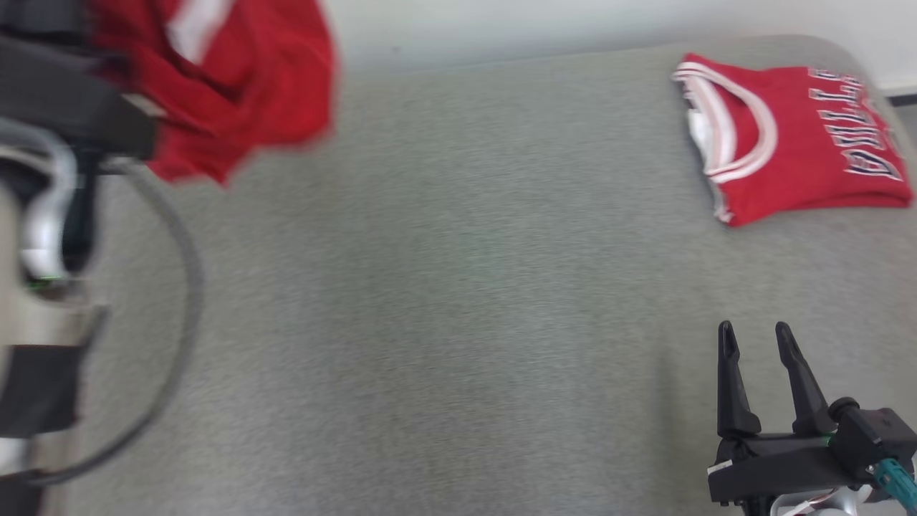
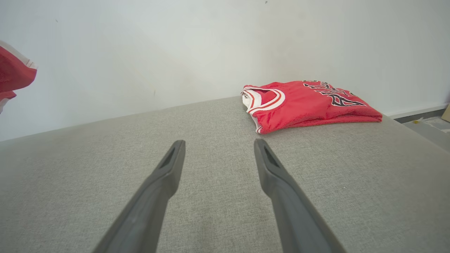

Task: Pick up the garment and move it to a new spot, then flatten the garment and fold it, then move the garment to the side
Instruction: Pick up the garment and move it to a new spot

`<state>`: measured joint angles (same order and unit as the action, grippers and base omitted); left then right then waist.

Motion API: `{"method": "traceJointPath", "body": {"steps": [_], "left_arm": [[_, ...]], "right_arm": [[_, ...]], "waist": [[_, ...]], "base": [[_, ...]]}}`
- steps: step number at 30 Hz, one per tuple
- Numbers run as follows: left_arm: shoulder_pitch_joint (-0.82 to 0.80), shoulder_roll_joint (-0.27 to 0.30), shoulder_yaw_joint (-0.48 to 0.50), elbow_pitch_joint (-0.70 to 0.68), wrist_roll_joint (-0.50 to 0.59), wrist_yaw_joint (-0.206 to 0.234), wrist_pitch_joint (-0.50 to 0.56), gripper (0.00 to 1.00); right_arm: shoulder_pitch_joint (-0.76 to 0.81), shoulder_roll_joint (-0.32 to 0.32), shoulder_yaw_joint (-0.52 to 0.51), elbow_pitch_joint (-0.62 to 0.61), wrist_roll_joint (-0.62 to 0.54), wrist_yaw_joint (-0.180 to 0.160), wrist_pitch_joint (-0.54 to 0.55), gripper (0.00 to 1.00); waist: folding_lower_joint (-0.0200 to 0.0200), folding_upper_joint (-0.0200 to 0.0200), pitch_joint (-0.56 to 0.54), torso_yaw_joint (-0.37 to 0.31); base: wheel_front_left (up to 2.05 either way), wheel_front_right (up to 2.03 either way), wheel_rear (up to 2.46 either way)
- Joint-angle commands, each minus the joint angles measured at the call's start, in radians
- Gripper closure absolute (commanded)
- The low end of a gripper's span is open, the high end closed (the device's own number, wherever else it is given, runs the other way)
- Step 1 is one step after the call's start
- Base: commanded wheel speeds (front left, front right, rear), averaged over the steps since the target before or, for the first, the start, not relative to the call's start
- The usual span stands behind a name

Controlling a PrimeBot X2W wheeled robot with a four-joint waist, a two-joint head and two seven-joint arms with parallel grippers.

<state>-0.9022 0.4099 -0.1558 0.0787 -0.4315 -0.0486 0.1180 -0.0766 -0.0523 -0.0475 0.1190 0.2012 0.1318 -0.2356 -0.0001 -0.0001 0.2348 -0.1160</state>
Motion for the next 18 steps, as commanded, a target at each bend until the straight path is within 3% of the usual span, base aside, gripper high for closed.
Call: {"method": "traceJointPath", "body": {"steps": [1,13,18], "left_arm": [[-0.015,-0.034,-0.027,-0.022,-0.005,0.003,0.015,1.00],[-0.022,-0.278,-0.225,-0.018,-0.026,0.023,0.028,1.00],[0.030,-0.310,-0.272,0.018,-0.033,0.020,0.006,1.00]], "right_arm": [[0.014,0.002,0.001,0.010,0.017,-0.003,-0.010,0.00],[0.034,0.003,0.008,0.057,0.070,-0.003,-0.029,0.00],[0.036,0.002,-0.002,0.049,0.073,-0.003,-0.030,0.00]], "waist": [[0.0001,0.0001,-0.030,-0.077],[0.0001,0.0001,-0.041,-0.216],[0.0001,0.0001,-0.031,-0.217]], "base": [[0.00,0.00,0.00],[0.00,0.00,0.00],[0.00,0.00,0.00]]}}
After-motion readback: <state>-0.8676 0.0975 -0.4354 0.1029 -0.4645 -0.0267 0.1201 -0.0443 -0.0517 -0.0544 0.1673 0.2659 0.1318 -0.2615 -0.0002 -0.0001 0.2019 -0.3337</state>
